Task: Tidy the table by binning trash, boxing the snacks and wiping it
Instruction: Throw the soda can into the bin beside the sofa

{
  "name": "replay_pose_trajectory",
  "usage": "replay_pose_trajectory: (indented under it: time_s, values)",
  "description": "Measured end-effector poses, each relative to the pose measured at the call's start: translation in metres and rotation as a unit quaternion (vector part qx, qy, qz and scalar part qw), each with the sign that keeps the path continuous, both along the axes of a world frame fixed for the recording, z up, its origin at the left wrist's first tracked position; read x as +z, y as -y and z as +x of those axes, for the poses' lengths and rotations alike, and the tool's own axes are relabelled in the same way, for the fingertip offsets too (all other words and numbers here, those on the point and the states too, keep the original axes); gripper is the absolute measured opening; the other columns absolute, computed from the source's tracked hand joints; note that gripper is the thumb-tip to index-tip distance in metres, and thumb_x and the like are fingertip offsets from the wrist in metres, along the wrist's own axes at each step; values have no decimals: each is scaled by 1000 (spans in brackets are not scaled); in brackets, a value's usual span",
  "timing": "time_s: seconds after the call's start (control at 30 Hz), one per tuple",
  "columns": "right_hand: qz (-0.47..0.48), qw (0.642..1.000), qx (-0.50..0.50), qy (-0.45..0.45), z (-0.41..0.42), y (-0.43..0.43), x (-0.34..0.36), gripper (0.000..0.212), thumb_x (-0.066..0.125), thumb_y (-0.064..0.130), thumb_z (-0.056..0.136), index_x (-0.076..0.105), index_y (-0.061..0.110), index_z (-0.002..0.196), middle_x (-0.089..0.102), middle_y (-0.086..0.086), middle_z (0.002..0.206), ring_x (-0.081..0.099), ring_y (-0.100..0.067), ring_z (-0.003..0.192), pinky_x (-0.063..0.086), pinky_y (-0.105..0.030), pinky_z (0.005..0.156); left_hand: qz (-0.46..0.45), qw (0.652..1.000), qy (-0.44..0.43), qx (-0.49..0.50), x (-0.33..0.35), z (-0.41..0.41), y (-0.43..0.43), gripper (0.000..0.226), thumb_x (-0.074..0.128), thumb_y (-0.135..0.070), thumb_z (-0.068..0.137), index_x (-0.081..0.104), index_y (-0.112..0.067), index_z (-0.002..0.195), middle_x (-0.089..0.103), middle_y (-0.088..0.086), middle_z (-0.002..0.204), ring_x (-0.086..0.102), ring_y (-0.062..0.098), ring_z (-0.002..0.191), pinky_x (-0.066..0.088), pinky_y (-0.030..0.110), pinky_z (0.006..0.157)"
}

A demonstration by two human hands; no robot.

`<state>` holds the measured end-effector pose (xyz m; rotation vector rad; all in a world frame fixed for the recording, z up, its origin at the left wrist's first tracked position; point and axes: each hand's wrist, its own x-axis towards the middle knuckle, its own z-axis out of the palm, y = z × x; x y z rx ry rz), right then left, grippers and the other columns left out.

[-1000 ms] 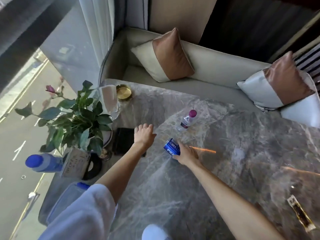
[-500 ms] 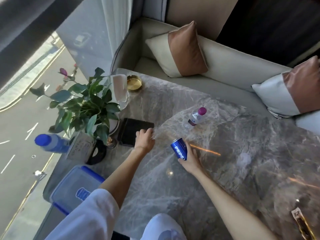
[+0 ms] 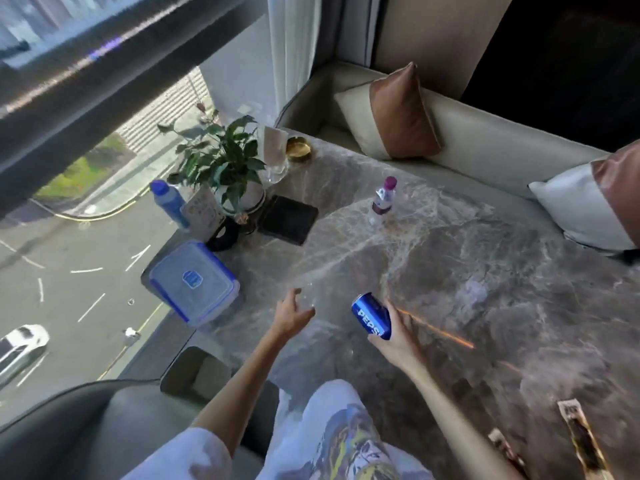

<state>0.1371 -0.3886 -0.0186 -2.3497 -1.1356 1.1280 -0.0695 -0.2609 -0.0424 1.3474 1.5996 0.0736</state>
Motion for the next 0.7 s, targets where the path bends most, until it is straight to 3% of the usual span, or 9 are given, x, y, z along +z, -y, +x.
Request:
replay_pose_trajectory:
  time_s: [0.13,0.33,0.5,0.7]
  values:
    - [-7,996,69,54,-6,32,14,78,69,32,76,31,29,144,42,-14,129,34,-34,125,27,-37,104,45,998,-15,-29,20,2,59,65,69,-18,77,46,-14,138,59,20,114,56,33,108,47,39,96]
    - [29,976,187,107,-28,43,30,71,68,28,76,34,23,138,43,-10,131,35,-29,120,29,-34,103,59,997,4,-42,36,-14,105,66,70,-39,80,44,-11,134,52,14,127,56,26,110,47,38,96]
    - [54,966,237,81,-64,29,34,64,68,27,75,36,23,130,45,-5,128,36,-22,116,33,-31,99,62,997,19,36,43,-58,119,58,67,-42,83,47,-13,129,53,16,125,57,24,106,49,34,89]
    - [35,947,306,92,-143,4,27,63,62,29,78,38,22,135,46,-8,129,36,-28,118,30,-33,104,79,981,-8,178,45,-147,134,54,65,-37,84,51,-11,130,59,14,129,57,27,116,47,39,100]
